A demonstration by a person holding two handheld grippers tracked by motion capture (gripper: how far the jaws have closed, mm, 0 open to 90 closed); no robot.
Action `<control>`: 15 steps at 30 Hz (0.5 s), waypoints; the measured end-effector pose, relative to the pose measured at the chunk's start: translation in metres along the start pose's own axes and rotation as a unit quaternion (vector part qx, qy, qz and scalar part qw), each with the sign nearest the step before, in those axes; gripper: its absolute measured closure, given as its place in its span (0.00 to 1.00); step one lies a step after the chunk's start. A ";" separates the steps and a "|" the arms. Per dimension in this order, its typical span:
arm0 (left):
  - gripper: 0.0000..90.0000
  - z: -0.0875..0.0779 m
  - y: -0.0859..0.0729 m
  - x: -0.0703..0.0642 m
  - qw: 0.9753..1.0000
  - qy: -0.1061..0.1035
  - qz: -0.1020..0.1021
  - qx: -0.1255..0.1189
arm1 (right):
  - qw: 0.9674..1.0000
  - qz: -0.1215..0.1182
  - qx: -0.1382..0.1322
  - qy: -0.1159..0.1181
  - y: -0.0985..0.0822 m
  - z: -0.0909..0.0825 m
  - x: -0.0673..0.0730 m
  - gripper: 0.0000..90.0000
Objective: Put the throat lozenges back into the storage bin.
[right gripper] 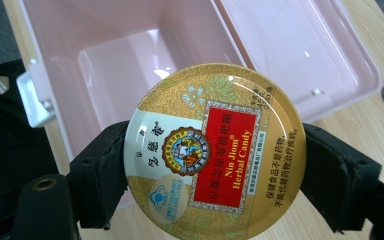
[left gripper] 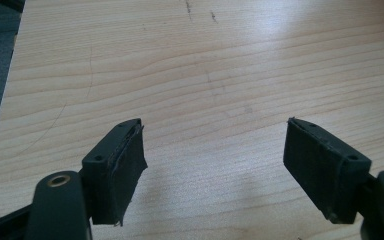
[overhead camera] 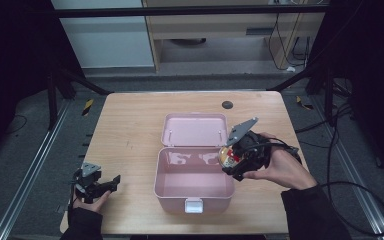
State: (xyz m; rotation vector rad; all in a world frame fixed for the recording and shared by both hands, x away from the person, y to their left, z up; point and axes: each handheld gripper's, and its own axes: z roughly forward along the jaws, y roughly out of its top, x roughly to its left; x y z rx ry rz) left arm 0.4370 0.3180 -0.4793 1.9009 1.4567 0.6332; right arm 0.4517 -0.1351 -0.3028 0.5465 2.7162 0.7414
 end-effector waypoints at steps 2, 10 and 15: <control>0.27 0.000 0.000 0.000 1.000 0.000 0.000 -0.001 | 1.000 -0.006 0.002 0.003 0.005 0.003 0.001 0.23; 0.27 0.000 0.000 0.000 1.000 0.000 0.001 -0.001 | 0.999 -0.025 0.023 0.012 0.015 0.026 0.004 0.23; 0.27 0.000 0.000 0.000 1.000 0.000 0.002 -0.001 | 0.998 -0.040 0.035 0.023 0.014 0.038 0.007 0.23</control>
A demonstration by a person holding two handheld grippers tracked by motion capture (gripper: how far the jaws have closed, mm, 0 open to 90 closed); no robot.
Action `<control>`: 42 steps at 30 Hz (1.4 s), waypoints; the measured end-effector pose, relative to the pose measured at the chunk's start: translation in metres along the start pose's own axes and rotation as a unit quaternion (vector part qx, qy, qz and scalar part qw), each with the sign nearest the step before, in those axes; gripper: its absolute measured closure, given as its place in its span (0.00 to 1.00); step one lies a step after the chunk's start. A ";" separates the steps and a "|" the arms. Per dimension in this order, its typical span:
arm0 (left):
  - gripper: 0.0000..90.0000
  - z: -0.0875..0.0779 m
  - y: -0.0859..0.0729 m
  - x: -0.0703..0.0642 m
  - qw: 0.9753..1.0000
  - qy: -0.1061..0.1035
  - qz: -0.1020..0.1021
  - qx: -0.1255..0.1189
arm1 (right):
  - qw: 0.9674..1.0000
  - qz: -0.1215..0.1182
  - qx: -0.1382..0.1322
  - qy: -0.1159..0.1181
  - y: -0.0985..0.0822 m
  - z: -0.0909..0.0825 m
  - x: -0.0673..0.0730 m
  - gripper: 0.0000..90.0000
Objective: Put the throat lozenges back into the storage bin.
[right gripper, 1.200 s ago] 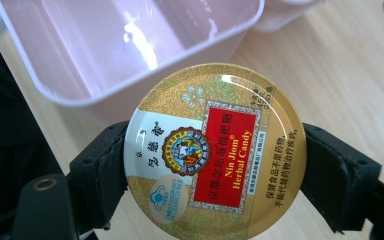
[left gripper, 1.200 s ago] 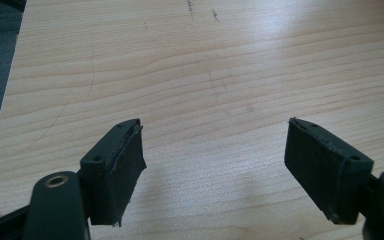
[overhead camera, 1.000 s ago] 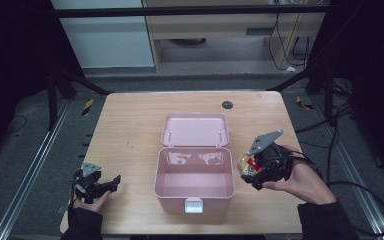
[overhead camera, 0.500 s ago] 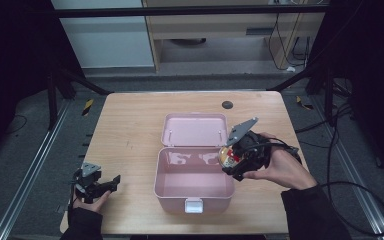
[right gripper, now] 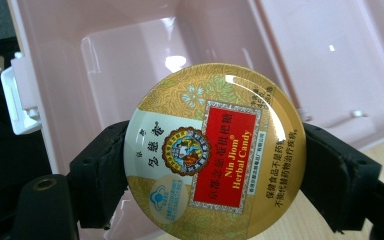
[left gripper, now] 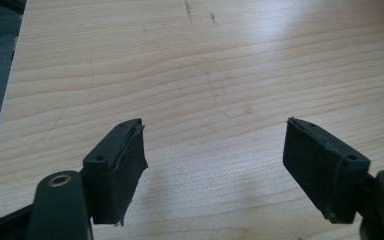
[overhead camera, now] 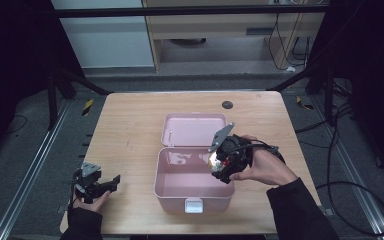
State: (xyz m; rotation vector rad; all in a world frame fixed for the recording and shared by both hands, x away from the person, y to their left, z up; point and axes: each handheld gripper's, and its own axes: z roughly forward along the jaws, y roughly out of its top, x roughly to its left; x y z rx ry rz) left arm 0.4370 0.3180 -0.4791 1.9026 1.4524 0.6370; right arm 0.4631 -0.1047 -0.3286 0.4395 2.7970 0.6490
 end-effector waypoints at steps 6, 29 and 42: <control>0.27 0.000 0.000 0.000 1.000 0.000 0.000 -0.001 | 1.000 -0.007 0.012 0.010 -0.002 0.013 0.003 0.23; 0.27 0.000 0.000 0.000 1.000 0.000 0.000 0.000 | 0.998 -0.020 0.050 0.033 -0.013 0.051 0.005 0.23; 0.28 0.000 0.000 0.000 1.000 -0.001 0.001 0.001 | 0.996 -0.026 0.071 0.045 -0.015 0.061 0.004 0.23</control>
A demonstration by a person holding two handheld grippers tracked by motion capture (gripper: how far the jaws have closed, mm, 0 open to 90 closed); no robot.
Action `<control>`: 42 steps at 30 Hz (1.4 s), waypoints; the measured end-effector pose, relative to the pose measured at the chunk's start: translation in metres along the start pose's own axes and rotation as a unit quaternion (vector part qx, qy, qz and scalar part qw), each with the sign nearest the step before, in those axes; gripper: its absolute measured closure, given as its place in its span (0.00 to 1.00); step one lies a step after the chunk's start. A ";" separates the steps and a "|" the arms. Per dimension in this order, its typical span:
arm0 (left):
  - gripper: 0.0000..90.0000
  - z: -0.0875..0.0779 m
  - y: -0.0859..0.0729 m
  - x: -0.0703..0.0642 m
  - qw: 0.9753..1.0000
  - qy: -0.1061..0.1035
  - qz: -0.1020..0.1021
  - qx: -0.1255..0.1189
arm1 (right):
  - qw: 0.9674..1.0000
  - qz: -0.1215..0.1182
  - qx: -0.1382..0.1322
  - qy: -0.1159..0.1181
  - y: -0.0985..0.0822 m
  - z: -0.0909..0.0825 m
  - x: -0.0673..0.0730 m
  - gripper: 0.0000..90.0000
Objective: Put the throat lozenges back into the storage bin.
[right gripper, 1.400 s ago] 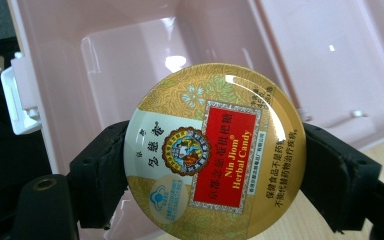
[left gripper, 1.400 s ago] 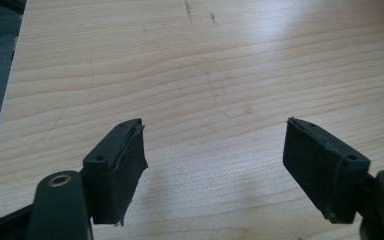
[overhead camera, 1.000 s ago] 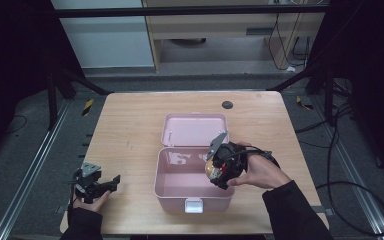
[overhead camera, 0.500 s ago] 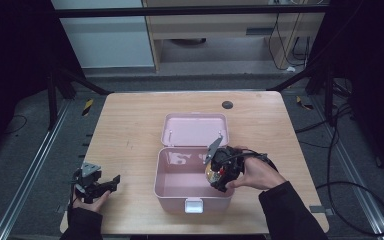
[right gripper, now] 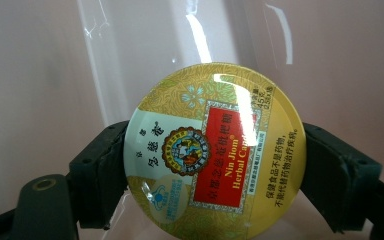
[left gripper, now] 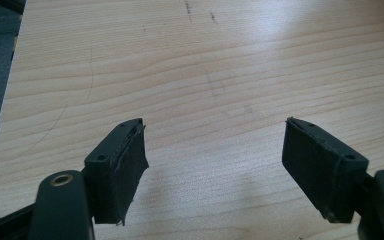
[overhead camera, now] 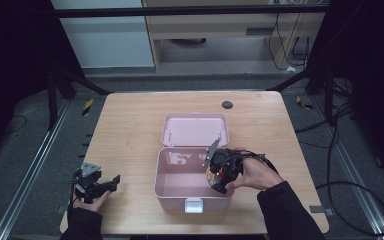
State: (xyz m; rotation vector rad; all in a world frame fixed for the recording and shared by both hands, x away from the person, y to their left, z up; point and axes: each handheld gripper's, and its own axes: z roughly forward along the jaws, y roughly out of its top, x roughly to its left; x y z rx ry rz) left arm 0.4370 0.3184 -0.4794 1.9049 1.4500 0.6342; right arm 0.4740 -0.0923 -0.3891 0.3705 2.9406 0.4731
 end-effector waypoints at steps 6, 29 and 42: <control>0.28 0.000 0.000 0.000 1.000 0.000 0.000 0.001 | 1.000 0.003 0.006 0.007 0.000 0.000 0.000 0.21; 0.29 0.000 0.000 0.000 1.000 -0.002 0.000 0.002 | 0.988 0.086 -0.110 -0.068 -0.023 -0.052 -0.007 0.15; 0.35 -0.001 0.000 -0.001 1.000 -0.004 0.005 0.000 | 0.927 0.221 -0.242 -0.184 -0.085 -0.090 -0.009 0.10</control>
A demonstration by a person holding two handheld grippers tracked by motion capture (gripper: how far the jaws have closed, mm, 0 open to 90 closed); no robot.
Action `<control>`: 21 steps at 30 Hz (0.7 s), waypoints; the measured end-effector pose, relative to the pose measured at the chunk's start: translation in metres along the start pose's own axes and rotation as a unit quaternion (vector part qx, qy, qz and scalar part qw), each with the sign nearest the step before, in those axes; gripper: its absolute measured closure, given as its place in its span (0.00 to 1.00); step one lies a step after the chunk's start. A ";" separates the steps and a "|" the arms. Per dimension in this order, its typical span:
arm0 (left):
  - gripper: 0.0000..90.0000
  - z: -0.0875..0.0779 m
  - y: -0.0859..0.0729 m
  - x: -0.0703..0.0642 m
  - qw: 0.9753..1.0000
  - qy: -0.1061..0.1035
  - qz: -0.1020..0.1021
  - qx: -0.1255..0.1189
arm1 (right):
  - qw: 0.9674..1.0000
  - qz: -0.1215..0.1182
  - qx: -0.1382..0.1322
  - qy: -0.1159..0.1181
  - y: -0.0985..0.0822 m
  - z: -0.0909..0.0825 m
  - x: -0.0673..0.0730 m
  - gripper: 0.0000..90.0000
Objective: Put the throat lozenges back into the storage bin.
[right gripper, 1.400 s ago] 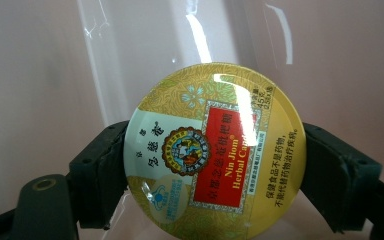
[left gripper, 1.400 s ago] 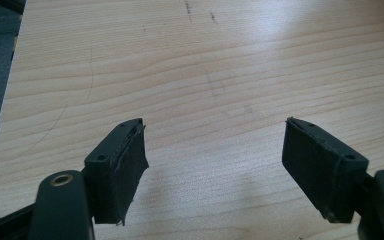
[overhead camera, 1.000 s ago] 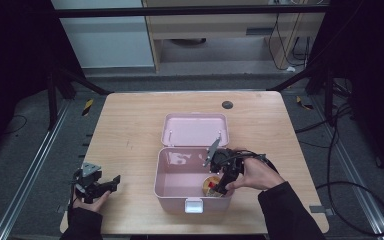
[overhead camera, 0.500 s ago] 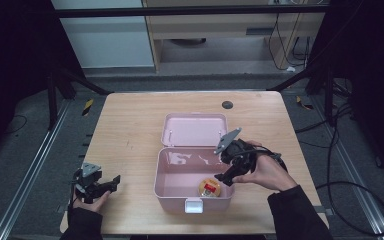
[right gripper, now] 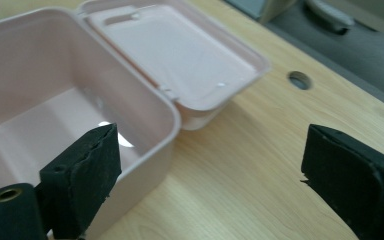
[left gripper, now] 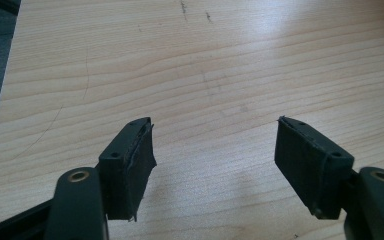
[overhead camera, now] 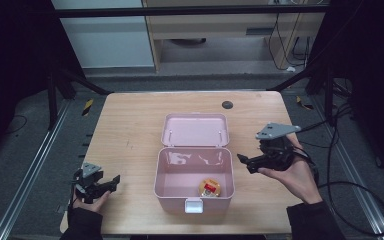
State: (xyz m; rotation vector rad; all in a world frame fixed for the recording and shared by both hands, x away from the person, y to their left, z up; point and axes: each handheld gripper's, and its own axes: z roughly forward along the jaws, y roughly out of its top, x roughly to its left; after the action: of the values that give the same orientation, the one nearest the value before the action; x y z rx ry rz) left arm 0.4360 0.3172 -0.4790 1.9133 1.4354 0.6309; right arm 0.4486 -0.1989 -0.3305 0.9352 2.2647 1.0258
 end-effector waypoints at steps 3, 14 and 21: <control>0.37 0.000 0.000 0.000 1.000 -0.001 0.000 0.000 | 0.999 0.020 -0.020 -0.025 -0.012 -0.006 -0.007 0.09; 0.45 -0.001 0.000 -0.002 1.000 -0.009 0.004 -0.001 | 0.993 0.087 -0.060 -0.061 -0.059 -0.012 -0.022 0.07; 0.46 0.000 0.000 -0.002 1.000 -0.008 0.004 0.000 | 0.986 0.123 -0.065 -0.093 -0.090 -0.005 -0.032 0.08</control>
State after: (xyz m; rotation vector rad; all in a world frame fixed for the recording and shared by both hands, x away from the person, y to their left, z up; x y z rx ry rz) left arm 0.4353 0.3158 -0.4786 1.9202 1.4175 0.6173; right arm 0.4319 -0.2691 -0.3942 1.2216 1.9395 1.1246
